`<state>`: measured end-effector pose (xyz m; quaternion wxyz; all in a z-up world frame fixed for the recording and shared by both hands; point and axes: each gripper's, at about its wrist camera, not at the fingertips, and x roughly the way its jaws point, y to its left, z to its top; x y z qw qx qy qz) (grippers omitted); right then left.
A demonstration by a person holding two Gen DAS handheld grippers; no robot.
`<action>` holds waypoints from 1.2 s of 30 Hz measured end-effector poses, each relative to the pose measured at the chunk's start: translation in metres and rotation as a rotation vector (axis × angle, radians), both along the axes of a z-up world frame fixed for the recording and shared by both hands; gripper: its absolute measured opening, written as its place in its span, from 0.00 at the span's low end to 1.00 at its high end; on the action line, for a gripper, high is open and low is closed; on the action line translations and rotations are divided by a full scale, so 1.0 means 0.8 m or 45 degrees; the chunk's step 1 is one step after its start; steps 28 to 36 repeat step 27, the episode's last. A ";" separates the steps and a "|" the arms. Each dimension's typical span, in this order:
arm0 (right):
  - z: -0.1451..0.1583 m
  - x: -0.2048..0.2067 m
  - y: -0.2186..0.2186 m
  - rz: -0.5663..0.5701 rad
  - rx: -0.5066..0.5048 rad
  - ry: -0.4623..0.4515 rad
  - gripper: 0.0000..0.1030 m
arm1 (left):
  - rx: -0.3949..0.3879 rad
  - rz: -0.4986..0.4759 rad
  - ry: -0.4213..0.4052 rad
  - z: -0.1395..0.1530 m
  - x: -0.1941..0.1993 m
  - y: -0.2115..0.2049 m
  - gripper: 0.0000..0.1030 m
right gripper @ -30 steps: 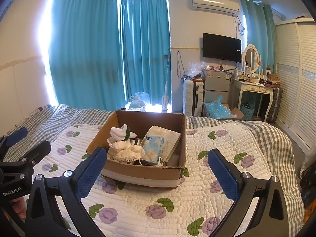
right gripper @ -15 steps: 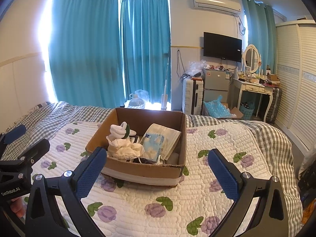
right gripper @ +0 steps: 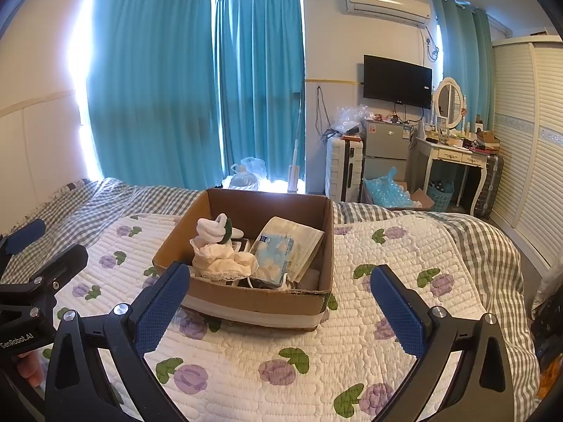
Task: Organize soft objects
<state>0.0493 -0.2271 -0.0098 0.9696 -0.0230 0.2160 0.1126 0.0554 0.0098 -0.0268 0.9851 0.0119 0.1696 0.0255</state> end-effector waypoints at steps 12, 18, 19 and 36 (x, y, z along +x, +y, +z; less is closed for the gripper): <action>-0.001 0.000 0.000 0.003 -0.001 0.007 1.00 | 0.002 0.002 -0.001 0.000 0.000 0.001 1.00; -0.003 0.001 0.001 0.006 -0.004 0.013 1.00 | 0.002 0.001 0.000 0.000 -0.001 0.001 1.00; -0.004 0.000 0.001 0.006 -0.005 0.014 1.00 | 0.002 0.001 0.001 0.000 0.000 0.001 1.00; -0.005 0.001 0.002 0.006 -0.006 0.017 1.00 | -0.001 -0.005 0.002 0.000 -0.001 0.003 1.00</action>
